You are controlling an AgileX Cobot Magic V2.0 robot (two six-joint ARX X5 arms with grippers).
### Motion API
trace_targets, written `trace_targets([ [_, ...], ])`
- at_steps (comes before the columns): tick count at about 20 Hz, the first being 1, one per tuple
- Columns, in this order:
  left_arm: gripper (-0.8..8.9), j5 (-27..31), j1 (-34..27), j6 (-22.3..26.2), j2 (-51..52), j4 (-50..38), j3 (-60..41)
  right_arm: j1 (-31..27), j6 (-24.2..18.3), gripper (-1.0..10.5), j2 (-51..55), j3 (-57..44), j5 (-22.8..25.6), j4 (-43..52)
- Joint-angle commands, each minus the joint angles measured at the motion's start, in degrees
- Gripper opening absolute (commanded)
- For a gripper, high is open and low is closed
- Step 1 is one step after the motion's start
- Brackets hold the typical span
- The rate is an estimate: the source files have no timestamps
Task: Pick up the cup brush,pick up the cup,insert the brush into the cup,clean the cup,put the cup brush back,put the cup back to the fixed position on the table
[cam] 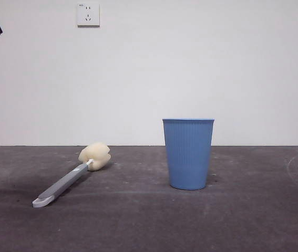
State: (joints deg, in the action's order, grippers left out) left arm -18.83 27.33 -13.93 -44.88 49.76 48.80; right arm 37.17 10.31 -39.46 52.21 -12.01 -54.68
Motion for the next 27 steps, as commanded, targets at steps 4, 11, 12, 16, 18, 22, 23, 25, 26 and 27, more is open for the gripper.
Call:
trace_targets([
  [4, -0.05, -0.3, 0.1, 2.0, 0.0, -0.2, -0.3, 0.2, 0.2, -0.1, 0.1, -0.1, 0.2, 0.2],
  [11, -0.04, 1.2, 0.1, 2.0, 0.0, -1.0, -0.3, 0.2, 1.0, 0.0, 0.1, -0.1, 0.3, -0.6],
  [12, -0.04, 1.2, 0.1, 2.0, 0.0, -1.0, -0.3, 0.2, 1.0, 0.0, 0.1, -0.1, 0.4, -0.7],
  [16, -0.04, 1.2, 0.1, 2.0, 0.0, -1.0, -0.3, 0.2, 1.0, 0.0, 0.1, -0.1, 0.4, -0.7],
  [18, -0.04, 1.2, 0.1, 2.0, 0.0, -1.0, -0.3, 0.2, 1.0, 0.0, 0.1, -0.1, 0.3, -0.7],
  [22, -0.04, 1.2, 0.1, 2.0, 0.0, -1.2, -0.3, 0.2, 1.0, 0.0, 0.1, -0.1, 0.4, -0.7],
  [23, -0.04, 1.2, 0.1, 2.0, 0.0, -1.3, -0.3, 0.2, 1.0, 0.0, 0.1, -0.1, 0.3, -0.7],
  [25, -0.04, 1.2, 0.1, 2.0, 0.0, -2.0, -0.3, 0.2, 1.0, 0.0, 0.1, -0.1, 0.4, -0.7],
  [26, -0.04, 1.2, 0.1, 2.0, 0.0, -2.1, -0.3, 0.2, 1.0, 0.0, 0.1, -0.1, 0.4, -0.7],
  [27, -0.04, 1.4, 0.1, 2.2, 0.0, -2.2, -0.3, 0.2, 1.0, 0.0, 0.1, -0.1, 0.3, -0.7],
])
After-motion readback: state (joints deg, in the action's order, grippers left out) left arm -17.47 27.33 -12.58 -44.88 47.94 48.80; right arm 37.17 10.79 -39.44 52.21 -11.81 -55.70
